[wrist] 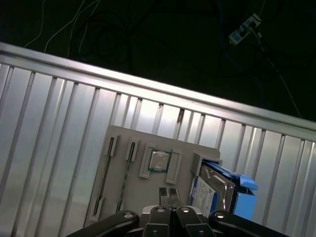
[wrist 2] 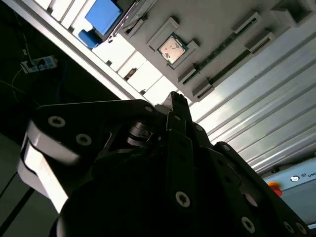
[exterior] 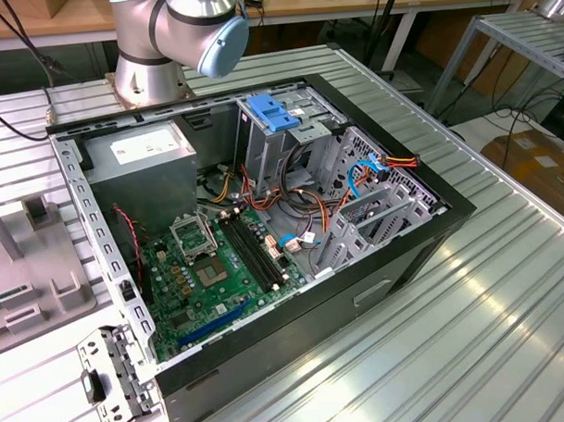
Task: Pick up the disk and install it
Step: 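Pick up the disk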
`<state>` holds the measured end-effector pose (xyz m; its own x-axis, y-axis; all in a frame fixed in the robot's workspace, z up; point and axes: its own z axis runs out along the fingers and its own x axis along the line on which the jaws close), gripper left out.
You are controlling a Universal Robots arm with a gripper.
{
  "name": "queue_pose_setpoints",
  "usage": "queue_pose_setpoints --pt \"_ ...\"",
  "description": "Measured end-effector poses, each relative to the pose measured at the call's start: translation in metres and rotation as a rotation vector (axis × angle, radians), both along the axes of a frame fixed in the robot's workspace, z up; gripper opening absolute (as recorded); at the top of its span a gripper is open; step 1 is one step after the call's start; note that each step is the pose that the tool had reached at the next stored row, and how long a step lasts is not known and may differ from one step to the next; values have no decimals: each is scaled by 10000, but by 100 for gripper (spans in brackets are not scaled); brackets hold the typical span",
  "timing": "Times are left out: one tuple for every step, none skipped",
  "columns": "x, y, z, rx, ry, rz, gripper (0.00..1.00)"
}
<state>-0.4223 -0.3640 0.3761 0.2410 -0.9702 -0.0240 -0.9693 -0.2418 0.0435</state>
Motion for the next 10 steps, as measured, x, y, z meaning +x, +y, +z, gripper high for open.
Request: queue_pose_setpoints --pt "0 0 0 0 0 58 11" --pt "0 0 0 0 0 104 11" --pt "0 0 0 0 0 191 11" --pt "0 0 0 0 0 287 11" --pt "0 0 0 0 0 327 11" --pt "0 0 0 0 0 377 11" --pt "0 0 0 0 0 455 11" --pt "0 0 0 0 0 527 11" --pt "0 0 0 0 0 623 11" --pt "0 0 0 1 0 682 11"
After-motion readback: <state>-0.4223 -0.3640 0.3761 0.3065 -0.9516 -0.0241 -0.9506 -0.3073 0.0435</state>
